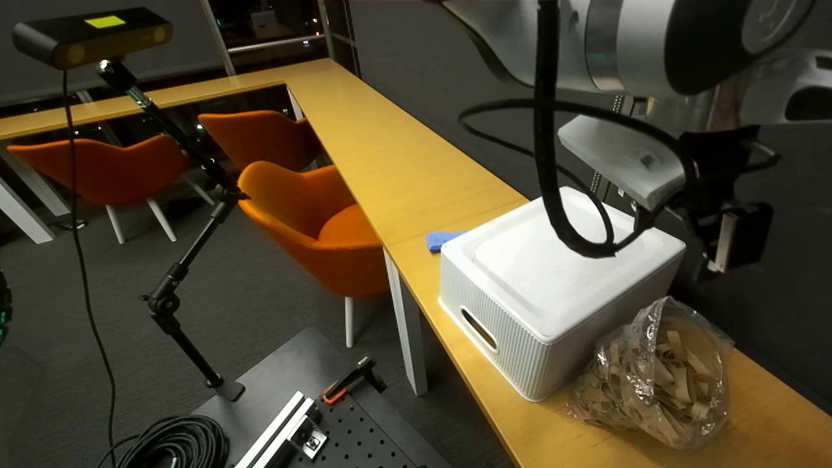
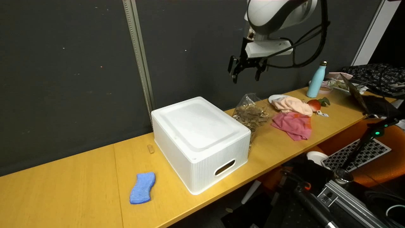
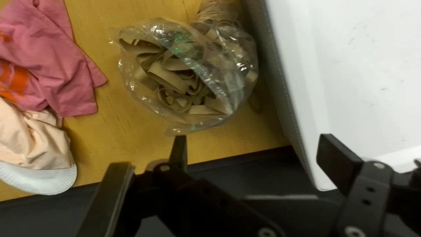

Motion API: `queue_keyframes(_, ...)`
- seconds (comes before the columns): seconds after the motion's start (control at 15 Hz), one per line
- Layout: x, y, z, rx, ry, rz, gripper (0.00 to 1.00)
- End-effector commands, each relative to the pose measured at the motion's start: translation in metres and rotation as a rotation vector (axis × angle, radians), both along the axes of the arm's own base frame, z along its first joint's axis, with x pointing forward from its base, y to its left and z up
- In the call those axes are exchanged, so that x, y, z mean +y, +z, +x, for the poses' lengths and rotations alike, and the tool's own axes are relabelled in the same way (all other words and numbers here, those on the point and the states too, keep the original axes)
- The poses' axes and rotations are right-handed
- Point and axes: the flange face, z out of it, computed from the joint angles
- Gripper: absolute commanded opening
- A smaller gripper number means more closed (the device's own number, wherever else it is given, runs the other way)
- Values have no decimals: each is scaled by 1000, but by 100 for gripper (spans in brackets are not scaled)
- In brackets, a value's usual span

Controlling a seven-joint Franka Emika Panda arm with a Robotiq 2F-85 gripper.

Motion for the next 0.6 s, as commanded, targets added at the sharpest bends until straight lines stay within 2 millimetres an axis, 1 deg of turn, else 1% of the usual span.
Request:
queue_keyframes(0.0,35,31,4,15,55,42,100)
queue_keyframes(0.13,54,38,9,37,74,61,100)
queue_keyframes(0.2,61,39,12,46,84,64,100)
queue_keyframes(0.33,70,27,22,47,115,53,100)
queue_keyframes(0.53,80,16,27,53,136,46,100)
